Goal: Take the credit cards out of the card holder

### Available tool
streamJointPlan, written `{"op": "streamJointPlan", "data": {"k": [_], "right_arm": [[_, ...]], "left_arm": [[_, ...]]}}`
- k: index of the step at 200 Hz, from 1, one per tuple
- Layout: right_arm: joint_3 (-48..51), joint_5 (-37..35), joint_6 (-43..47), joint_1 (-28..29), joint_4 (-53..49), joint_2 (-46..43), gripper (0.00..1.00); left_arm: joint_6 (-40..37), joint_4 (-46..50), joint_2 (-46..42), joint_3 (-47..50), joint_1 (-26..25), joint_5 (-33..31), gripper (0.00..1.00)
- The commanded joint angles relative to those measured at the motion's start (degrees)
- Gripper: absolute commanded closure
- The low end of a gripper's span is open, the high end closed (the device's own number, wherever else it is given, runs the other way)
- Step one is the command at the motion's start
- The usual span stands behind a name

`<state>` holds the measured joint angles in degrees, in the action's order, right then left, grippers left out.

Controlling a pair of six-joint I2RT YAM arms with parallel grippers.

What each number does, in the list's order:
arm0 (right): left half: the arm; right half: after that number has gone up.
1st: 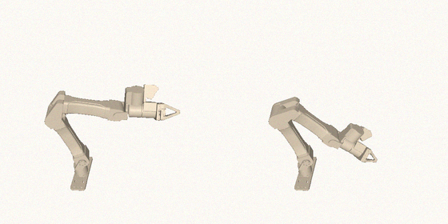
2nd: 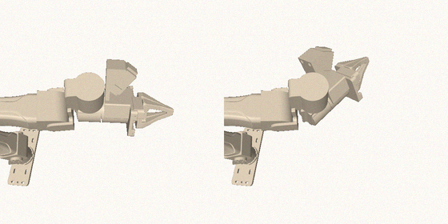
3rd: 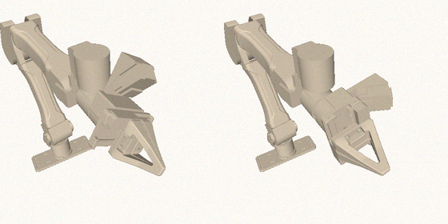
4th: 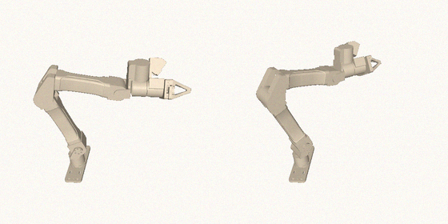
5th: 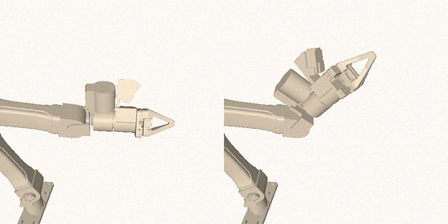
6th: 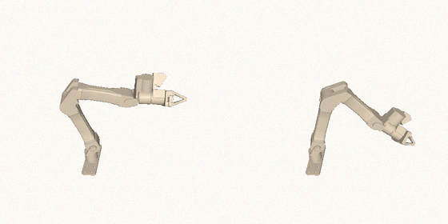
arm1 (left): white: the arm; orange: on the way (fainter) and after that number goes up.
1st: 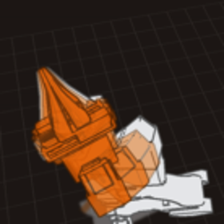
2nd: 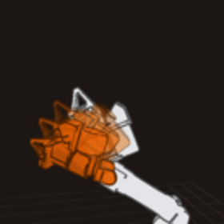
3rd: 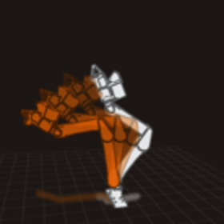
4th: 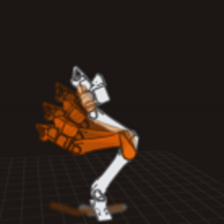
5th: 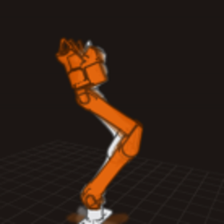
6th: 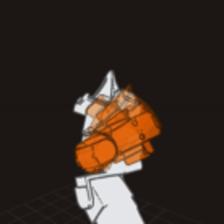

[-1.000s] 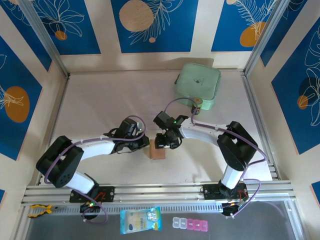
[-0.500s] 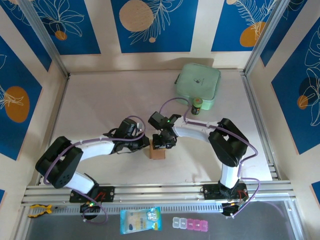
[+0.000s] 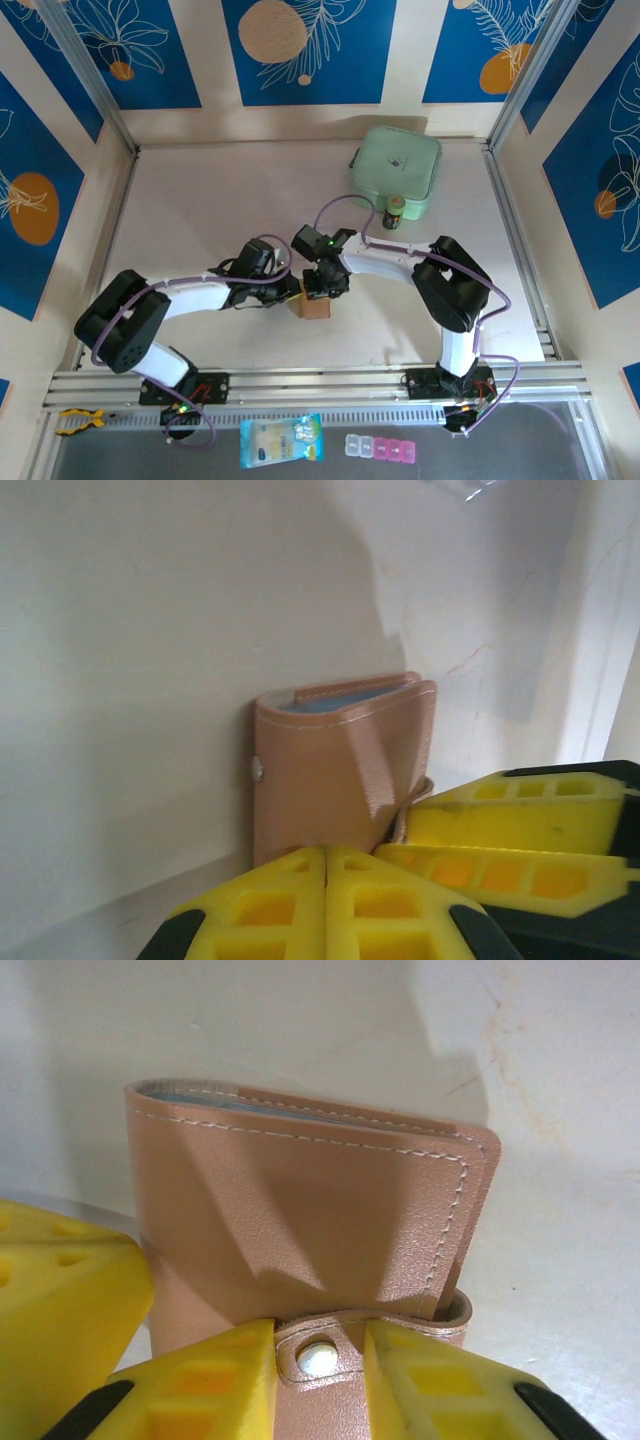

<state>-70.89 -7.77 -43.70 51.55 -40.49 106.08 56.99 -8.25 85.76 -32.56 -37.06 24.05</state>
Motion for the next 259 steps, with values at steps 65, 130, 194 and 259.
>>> {"op": "streamJointPlan", "data": {"k": [65,130,194,259], "right_arm": [[3.54,2.36,-0.77,0.74,2.62,-0.48,0.82],[4.62,-0.03,-0.8,0.31,1.62,-4.18,0.82],[6.62,-3.56,0.37,-1.26,-1.26,-9.32,0.7],[11.27,-0.64,1.43,-4.76,2.78,-10.13,0.68]], "left_arm": [[-0.9,0.93,2.5,0.13,-0.58,2.02,1.0],[-2.87,7.12,0.84,-2.15,-0.61,-0.22,1.0],[-4.54,10.84,-2.4,-4.57,-0.56,-1.23,1.0],[-5.07,12.78,-2.61,-6.11,-0.48,-2.34,1.0]]}}
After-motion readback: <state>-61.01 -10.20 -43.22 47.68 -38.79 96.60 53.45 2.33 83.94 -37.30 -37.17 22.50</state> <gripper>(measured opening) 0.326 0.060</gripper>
